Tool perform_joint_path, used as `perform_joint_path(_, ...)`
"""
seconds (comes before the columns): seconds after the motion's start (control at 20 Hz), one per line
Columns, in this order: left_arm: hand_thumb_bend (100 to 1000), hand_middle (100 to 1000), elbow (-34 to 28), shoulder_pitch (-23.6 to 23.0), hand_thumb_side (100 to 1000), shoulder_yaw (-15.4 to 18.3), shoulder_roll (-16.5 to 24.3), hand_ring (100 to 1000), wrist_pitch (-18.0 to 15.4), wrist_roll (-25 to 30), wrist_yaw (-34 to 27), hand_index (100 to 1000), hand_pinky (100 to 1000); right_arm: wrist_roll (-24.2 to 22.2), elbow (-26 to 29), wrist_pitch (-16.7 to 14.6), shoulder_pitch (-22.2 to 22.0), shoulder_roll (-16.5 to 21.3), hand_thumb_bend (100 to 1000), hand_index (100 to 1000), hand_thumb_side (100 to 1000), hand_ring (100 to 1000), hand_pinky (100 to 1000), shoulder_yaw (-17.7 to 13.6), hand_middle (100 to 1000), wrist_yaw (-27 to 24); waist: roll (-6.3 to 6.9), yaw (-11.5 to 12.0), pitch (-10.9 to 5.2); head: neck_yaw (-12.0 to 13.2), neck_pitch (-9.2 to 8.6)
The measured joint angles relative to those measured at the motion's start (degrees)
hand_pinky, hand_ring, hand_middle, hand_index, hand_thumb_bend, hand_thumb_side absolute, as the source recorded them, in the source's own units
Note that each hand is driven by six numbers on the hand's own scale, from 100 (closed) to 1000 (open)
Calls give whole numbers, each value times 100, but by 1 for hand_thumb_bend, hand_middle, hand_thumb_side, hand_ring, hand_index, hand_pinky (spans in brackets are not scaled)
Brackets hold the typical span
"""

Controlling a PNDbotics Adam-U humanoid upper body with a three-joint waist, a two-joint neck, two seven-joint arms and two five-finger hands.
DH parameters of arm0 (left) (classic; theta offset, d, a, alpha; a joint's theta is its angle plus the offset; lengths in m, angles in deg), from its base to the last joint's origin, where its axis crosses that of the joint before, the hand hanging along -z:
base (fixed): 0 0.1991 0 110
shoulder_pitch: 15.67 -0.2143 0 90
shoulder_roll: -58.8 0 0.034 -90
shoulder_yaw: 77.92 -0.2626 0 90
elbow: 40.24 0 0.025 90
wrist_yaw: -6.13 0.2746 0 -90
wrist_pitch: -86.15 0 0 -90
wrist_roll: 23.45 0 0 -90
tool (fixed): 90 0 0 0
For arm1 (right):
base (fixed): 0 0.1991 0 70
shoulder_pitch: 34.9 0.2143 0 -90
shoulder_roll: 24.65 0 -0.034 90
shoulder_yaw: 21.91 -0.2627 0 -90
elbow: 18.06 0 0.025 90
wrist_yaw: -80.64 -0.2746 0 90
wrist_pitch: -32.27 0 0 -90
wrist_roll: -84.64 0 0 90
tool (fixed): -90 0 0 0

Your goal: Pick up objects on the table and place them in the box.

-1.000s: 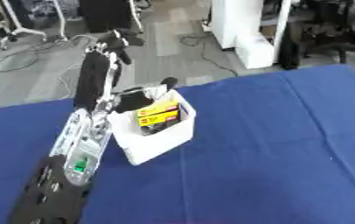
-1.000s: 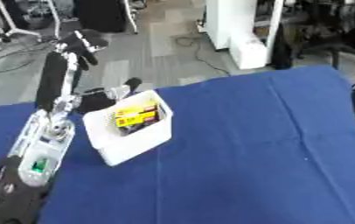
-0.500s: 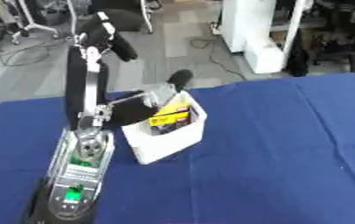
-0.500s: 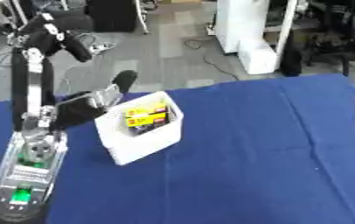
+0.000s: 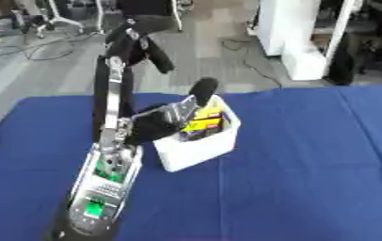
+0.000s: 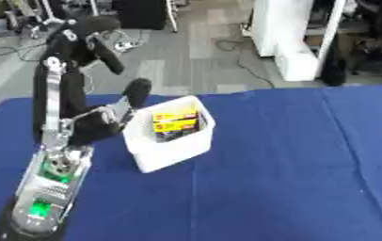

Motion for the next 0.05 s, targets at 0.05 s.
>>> perform_joint_path(0.05, 530, 636, 0, -5, 515, 0, 1, 371, 16, 30, -59, 742, 302, 0, 0, 0, 0, 0, 100, 379, 1000, 285, 162, 0, 250, 0, 2, 0, 0, -2, -5)
